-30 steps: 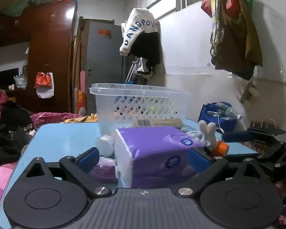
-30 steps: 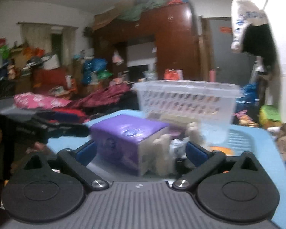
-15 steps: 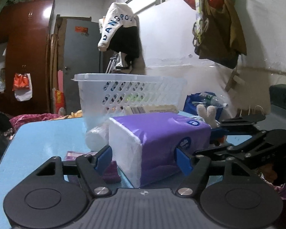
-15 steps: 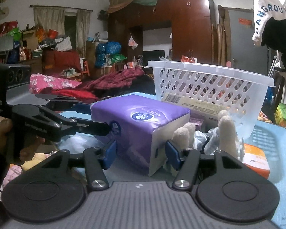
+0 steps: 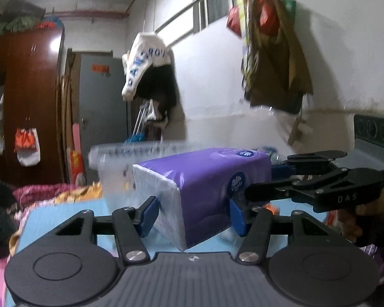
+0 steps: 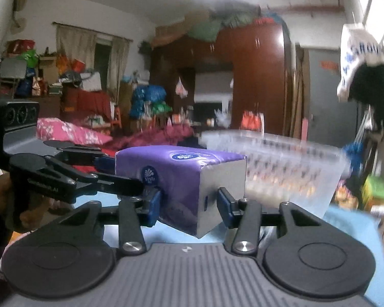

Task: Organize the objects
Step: 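Grasp the purple tissue pack with both grippers and lower it into the white basket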

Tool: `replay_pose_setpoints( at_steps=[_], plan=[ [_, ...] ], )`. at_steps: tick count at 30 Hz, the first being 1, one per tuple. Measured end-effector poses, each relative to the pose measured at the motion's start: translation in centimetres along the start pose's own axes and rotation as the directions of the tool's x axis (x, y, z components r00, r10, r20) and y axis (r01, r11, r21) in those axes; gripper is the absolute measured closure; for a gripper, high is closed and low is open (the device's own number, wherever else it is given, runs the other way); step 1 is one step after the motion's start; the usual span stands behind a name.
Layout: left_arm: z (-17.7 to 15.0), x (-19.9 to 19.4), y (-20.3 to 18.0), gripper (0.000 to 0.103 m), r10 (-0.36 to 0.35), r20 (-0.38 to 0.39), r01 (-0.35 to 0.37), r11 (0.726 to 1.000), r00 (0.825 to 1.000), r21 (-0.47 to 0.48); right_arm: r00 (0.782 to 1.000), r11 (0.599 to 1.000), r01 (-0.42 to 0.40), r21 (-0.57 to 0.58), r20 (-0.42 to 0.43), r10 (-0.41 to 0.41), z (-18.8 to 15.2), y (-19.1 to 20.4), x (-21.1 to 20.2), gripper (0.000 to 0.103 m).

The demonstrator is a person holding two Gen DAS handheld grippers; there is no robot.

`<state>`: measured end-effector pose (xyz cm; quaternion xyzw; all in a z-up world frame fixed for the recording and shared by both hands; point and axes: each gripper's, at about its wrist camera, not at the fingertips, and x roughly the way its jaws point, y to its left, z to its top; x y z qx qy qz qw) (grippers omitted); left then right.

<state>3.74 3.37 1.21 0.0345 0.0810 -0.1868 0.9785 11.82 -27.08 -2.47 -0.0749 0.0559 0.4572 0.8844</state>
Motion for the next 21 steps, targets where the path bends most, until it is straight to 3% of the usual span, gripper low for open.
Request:
replay_pose_setpoints(
  at_steps=[5,10,15,21],
  plan=[
    [7.4,3.0,-0.4,0.042,-0.017,0.054,0.015,0.999,0.998,0.049,0.998,0.999,0.041,-0.014,0.041,-0.041,5.9,-3.0,-1.1,0.054],
    [12.1,8.8,0.6,0.042,-0.009,0.008,0.009,0.997,1.000,0.073,0.992,0.991,0.121,-0.047,0.038,-0.120,10.4,-6.6,0.8,0.054],
    [11.9,15.6,3.7,0.042,0.003,-0.100,-0.003,1.000,0.995,0.008,0.989,0.992,0.125,0.004,-0.080,-0.125,10.7,-11.1,7.0,0.054],
    [9.7,22.5,7.6,0.042,-0.011,-0.273,-0.018,0.995,0.962,-0.102,0.961,0.989,0.143,0.039,-0.244,-0.129,7.7,-13.6,12.6,0.054]
  ],
)
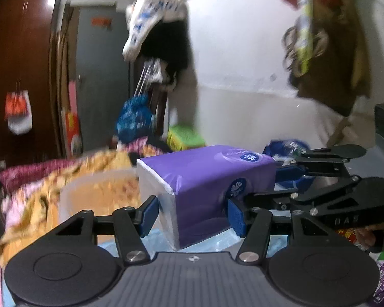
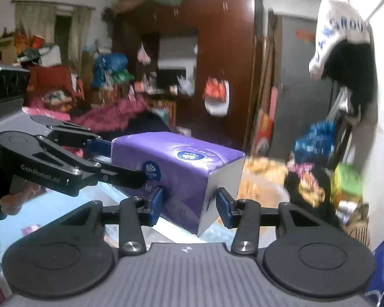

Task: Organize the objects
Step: 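Grasp the purple tissue pack with both grippers and lower it into the white basket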

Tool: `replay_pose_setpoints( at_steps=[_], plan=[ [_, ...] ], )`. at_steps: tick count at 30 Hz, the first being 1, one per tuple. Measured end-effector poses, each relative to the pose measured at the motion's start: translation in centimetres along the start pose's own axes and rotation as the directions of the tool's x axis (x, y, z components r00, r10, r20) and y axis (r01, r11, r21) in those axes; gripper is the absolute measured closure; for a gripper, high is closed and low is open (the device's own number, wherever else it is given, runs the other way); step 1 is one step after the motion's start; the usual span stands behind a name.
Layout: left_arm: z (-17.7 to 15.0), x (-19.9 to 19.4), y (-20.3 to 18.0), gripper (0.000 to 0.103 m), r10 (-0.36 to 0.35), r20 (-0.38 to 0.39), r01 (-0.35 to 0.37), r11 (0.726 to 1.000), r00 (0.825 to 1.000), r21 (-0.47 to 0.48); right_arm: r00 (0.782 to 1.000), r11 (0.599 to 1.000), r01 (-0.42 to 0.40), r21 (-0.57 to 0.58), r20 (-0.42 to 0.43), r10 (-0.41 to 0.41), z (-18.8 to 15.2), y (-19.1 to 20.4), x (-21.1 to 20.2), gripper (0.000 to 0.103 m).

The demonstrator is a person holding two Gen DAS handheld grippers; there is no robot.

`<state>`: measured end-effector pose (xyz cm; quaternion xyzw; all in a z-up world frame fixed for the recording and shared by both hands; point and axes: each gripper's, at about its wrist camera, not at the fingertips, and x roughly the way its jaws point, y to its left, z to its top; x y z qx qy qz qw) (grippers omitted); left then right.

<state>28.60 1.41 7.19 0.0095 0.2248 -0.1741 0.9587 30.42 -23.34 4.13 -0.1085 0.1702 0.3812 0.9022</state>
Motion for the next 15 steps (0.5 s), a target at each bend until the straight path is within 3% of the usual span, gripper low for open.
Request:
replay_pose_setpoints(
  at_steps=[9,13,15],
  plan=[
    [1.0,4.0,1.0,0.038,0.039,-0.135,-0.045,0.998,0.990,-0.045,0.987,0.999,0.043,0.023,-0.156,-0.038,-0.2,-1.3,2.9,0.054],
    [0.4,4.5,1.3,0.034,0.041,-0.157,-0.051,0.997,0.987,-0.064,0.981,0.999,0.048,0.017,-0.190,-0.044,-0.4,-1.3,3.6,0.055],
    [0.3,3.5,0.9,0.029,0.077,-0.115,-0.083,0.995,0.990,-0.052,0.981,0.999,0.042,0.030,-0.190,-0.036,-0.3,-1.5,3.5,0.052]
  ],
)
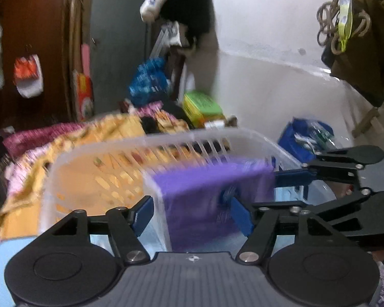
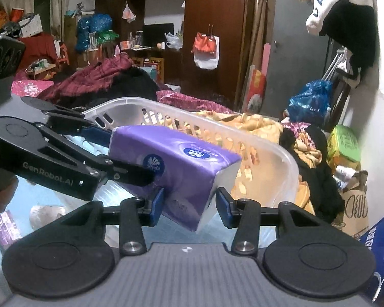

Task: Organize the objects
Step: 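Grasp the purple tissue pack with both grippers and lower it into the white basket, then grasp the purple wrapped soap bar with the left gripper while the right gripper grasps the orange bottle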

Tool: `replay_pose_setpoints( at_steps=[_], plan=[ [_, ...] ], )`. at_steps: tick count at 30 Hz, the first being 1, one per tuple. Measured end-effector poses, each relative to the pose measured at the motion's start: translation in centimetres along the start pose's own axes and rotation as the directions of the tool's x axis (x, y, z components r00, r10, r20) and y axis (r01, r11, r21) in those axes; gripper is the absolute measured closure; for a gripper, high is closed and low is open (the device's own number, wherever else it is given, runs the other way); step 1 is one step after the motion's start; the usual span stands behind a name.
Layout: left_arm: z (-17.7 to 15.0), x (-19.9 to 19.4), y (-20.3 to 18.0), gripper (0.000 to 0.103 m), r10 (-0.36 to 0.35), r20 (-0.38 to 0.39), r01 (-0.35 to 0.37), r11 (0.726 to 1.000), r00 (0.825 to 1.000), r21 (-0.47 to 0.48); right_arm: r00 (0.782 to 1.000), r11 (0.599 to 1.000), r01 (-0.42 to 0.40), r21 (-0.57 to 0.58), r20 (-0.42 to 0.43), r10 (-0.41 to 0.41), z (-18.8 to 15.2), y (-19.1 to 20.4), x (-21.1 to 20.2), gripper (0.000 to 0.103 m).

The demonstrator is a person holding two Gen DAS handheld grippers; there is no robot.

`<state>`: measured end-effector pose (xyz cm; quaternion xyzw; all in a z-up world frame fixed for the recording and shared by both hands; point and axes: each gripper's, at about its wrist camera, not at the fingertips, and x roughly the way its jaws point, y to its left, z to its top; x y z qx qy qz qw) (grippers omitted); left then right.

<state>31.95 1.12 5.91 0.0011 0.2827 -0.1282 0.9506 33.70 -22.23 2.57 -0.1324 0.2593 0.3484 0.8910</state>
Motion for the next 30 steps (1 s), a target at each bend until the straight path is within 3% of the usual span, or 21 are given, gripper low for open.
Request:
replay_pose_setpoints(
  at_steps=[1,3,5,7,10,14,17,19,24,28,30],
  plan=[
    [-0.1,-1.0,0.1,0.026,0.014,0.028,-0.014,1.000,1.000,-0.001,1.000,1.000,0.004,0.009,0.027,-0.004,0.1,0.1,-0.7,0.048],
    [-0.5,-3.7,-0.1,0.015,0.026,0.088,-0.027,1.000,0.996,0.006,0.993,0.999,0.033,0.027,0.114,-0.036,-0.2,0.3,-3.1,0.010],
    [-1.8,-7.1,-0.4,0.012,0.032,0.134,-0.036,0.999,0.990,0.026,0.978,0.998,0.056,0.029,0.200,-0.061,-1.2,0.8,-5.9,0.000],
    [-2.8,-10.0,-0.9,0.012,0.031,0.165,-0.043,0.997,0.986,0.066,0.966,0.998,0.043,0.052,0.254,-0.055,-3.0,1.2,-8.9,0.000],
    [-4.8,-14.5,-1.0,0.012,0.109,0.193,-0.131,0.986,0.975,0.104,0.960,0.997,0.053,0.050,0.271,-0.064,-6.4,1.7,-12.5,0.000],
    [-7.1,-18.5,0.0,0.006,0.163,0.205,-0.174,0.984,0.965,0.041,0.959,0.988,0.116,0.105,0.246,-0.139,-9.6,1.3,-15.7,0.000],
    [-9.8,-18.8,0.3,0.006,0.185,0.192,-0.192,0.981,0.964,0.022,0.971,0.975,0.061,0.212,0.214,-0.108,-12.1,1.1,-16.6,0.000],
    [-12.3,-18.2,0.4,0.006,0.204,0.191,-0.208,0.978,0.960,0.002,0.976,0.974,0.030,0.223,0.205,-0.077,-13.9,1.3,-15.8,0.000],
    [-18.2,-16.6,1.5,0.006,0.136,0.172,-0.122,0.989,0.976,-0.089,0.979,0.950,-0.004,0.313,0.194,-0.060,-18.2,1.0,-13.1,0.003],
    [-20.5,-16.6,2.0,0.006,0.141,0.213,-0.118,0.986,0.967,-0.117,0.975,0.943,-0.053,0.328,0.222,-0.022,-19.3,1.0,-13.1,0.005],
    [-21.0,-16.5,1.9,0.006,0.124,0.217,-0.101,0.988,0.968,-0.113,0.968,0.947,-0.036,0.319,0.247,-0.046,-19.2,1.2,-13.7,0.005]
  ],
)
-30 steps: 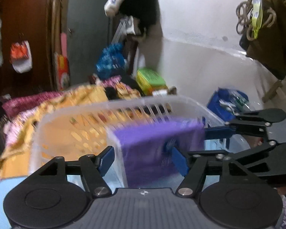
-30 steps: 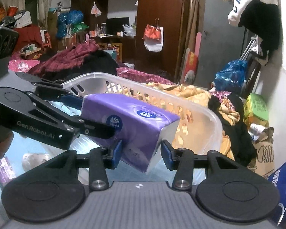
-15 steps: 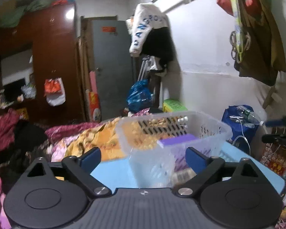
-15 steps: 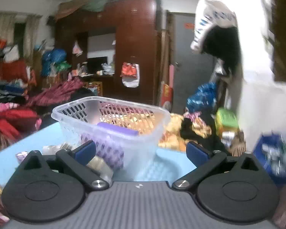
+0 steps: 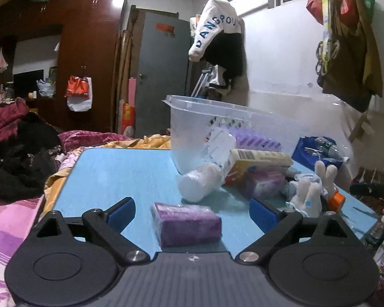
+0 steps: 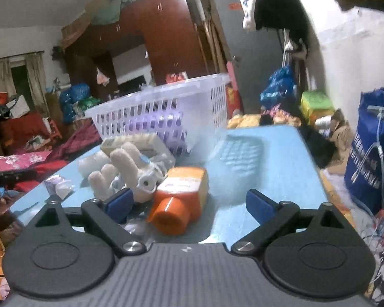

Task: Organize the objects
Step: 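Grasp the purple wrapped soap bar with the left gripper while the right gripper grasps the orange bottle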

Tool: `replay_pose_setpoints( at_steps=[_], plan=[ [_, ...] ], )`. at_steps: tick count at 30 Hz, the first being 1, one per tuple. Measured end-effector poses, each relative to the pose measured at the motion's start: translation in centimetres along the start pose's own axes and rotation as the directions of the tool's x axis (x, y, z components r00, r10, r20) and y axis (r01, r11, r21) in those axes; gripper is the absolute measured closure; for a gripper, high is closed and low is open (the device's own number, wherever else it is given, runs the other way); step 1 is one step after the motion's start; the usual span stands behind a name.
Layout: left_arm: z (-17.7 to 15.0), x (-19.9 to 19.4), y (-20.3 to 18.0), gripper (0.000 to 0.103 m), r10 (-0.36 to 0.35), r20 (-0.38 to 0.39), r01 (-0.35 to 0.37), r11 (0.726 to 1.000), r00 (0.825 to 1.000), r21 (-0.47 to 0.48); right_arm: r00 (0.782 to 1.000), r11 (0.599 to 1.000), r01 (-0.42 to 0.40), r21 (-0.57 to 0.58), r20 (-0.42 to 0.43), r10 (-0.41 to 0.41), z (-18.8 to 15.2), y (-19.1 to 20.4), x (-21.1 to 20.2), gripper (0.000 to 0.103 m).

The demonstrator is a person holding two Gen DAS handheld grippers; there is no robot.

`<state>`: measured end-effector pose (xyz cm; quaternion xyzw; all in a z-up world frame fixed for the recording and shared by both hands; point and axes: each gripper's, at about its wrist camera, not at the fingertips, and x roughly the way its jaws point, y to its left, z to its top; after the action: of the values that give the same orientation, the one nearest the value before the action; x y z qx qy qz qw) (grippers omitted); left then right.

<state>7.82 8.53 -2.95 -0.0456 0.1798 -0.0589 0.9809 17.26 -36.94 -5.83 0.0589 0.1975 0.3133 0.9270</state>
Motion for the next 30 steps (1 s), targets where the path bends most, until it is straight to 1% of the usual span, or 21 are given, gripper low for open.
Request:
replay_pose_setpoints(
  at_steps=[3,5,7,9,11,13,15,16,18,19,20,22,23,24,25,28,30],
  plan=[
    [-0.7,0.6,-0.6,0.006,-0.006,-0.018,0.007,1.000,1.000,0.011,0.999,0.999,-0.001,-0.034,0.032,0.002,0.2,0.9,-0.5,0.005],
    [-1.4,0.9,-0.9,0.006,-0.001,-0.029,0.002,1.000,1.000,0.019,1.000,0.998,-0.002,-0.056,0.029,0.003,0.0,1.5,-0.1,0.005],
    [-1.7,1.3,-1.0,0.006,-0.007,-0.039,0.008,1.000,0.999,0.018,1.000,0.997,0.016,-0.082,0.019,-0.015,-0.4,2.0,0.4,0.007],
    [-2.0,1.8,-1.1,0.006,0.003,-0.042,-0.003,1.000,0.999,0.014,1.000,0.996,0.023,-0.082,0.002,-0.023,-0.7,1.9,1.0,0.013],
    [-2.2,2.2,-1.2,0.006,0.017,-0.048,-0.017,1.000,0.999,0.015,1.000,0.996,0.019,-0.083,-0.022,-0.020,-0.9,1.7,1.6,0.017],
    [-2.2,2.6,-1.1,0.006,0.028,-0.045,-0.028,1.000,0.999,0.006,0.998,0.995,0.039,-0.097,-0.044,-0.044,-1.4,1.8,2.2,0.021],
    [-2.1,2.9,-1.2,0.006,0.036,-0.042,-0.036,0.999,0.998,0.003,0.997,0.994,0.037,-0.098,-0.058,-0.043,-1.5,1.8,2.9,0.026],
    [-2.2,3.1,-1.2,0.006,0.040,-0.044,-0.040,0.999,0.998,0.004,0.997,0.994,0.037,-0.103,-0.061,-0.043,-1.5,1.9,3.2,0.027],
    [-2.3,3.3,-1.3,0.006,0.043,-0.051,-0.043,0.999,0.998,0.011,0.996,0.989,0.070,-0.127,-0.051,-0.077,-1.6,2.3,3.7,0.030],
    [-2.4,3.4,-1.4,0.006,0.051,-0.051,-0.050,0.999,0.997,0.017,0.995,0.988,0.081,-0.133,-0.046,-0.088,-1.7,2.4,3.9,0.031],
    [-2.5,3.5,-1.5,0.006,0.058,-0.052,-0.057,0.998,0.997,0.022,0.995,0.988,0.083,-0.133,-0.046,-0.090,-1.7,2.4,4.1,0.034],
    [-2.8,3.4,-1.6,0.010,0.067,-0.046,-0.065,0.997,0.997,0.034,0.995,0.988,0.080,-0.132,-0.046,-0.086,-1.7,2.5,4.3,0.043],
    [-2.9,3.3,-1.7,0.017,0.078,-0.039,-0.077,0.996,0.996,0.043,0.995,0.987,0.089,-0.135,-0.042,-0.095,-1.8,2.5,4.3,0.046],
    [-3.0,3.2,-1.7,0.027,0.091,-0.035,-0.089,0.995,0.995,0.051,0.993,0.985,0.105,-0.140,-0.033,-0.111,-1.9,2.5,4.2,0.046],
    [-3.1,3.2,-1.8,0.033,0.105,-0.033,-0.103,0.993,0.994,0.062,0.992,0.983,0.114,-0.146,-0.030,-0.119,-2.0,2.5,4.2,0.046],
    [-3.4,2.7,-1.6,0.035,0.100,-0.017,-0.098,0.992,0.995,0.079,0.993,0.985,0.112,-0.129,-0.017,-0.115,-2.1,1.9,3.4,0.047],
    [-3.5,2.4,-1.7,0.036,0.102,-0.002,-0.101,0.990,0.995,0.101,0.992,0.982,0.124,-0.141,-0.009,-0.126,-2.1,1.7,2.9,0.047]
  ],
)
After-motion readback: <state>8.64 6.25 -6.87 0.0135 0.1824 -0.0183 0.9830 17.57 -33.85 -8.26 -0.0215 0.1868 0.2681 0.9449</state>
